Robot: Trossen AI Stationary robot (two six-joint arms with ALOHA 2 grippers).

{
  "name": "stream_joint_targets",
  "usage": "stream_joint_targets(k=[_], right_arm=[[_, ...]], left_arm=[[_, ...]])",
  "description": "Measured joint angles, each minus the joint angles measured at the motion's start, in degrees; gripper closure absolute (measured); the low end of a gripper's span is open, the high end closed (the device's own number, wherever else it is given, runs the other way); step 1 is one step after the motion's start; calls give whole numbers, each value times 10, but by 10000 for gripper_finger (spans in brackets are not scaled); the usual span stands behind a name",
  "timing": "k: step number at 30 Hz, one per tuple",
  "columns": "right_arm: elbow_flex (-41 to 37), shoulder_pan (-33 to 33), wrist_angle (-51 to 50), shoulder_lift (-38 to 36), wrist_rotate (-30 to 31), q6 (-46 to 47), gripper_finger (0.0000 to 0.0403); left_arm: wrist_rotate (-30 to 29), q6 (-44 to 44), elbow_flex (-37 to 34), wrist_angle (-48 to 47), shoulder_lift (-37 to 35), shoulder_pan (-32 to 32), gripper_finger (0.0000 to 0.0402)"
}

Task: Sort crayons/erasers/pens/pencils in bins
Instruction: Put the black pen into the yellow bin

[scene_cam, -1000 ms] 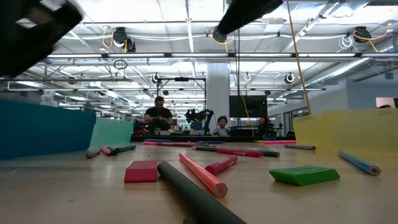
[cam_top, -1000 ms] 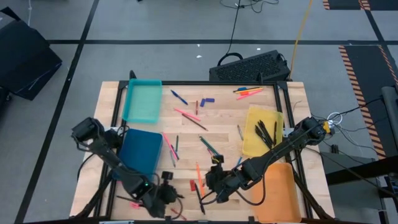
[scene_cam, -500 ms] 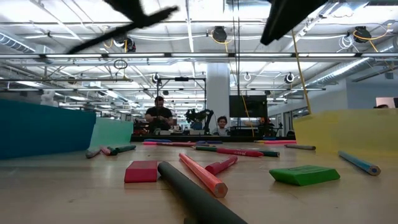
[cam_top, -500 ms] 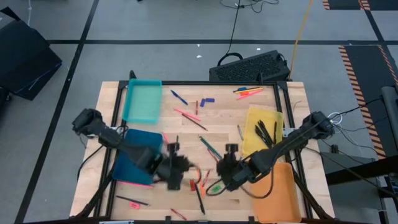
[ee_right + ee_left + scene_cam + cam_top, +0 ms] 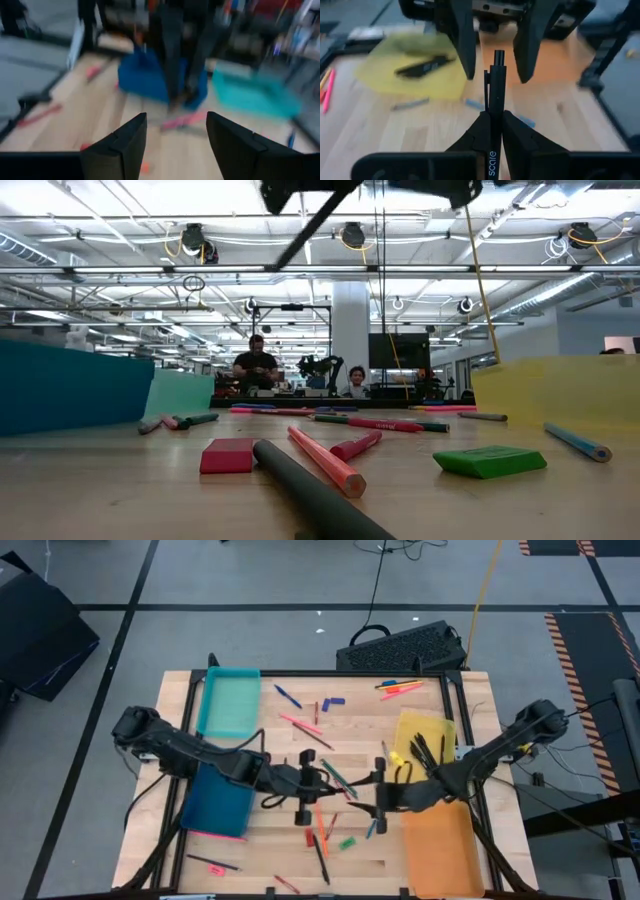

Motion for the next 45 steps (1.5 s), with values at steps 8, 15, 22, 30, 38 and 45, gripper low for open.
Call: stream_joint_targets(k=[8,15,22,30,38,45], right_arm=[[-48,-21,195,-4,-45,-140,213],[-48,-70,228,3,-76,-133,231],[-48,-102,212,3,-97,-82,258],[-48,-116,212,4,-141,-66,340],[-27,-120,148,-1,-132,-76,368],[111,-129,-214,-21,-37,-10,368]], left_arm=[[63,2,-76,183,-17,37,366],[86,20,-83,220,-11,55,366],[86,45,-83,228,-11,57,366],[83,52,-83,229,-12,57,366],[21,60,-82,166,-38,57,315],[-39,53,-82,-31,-162,60,206]])
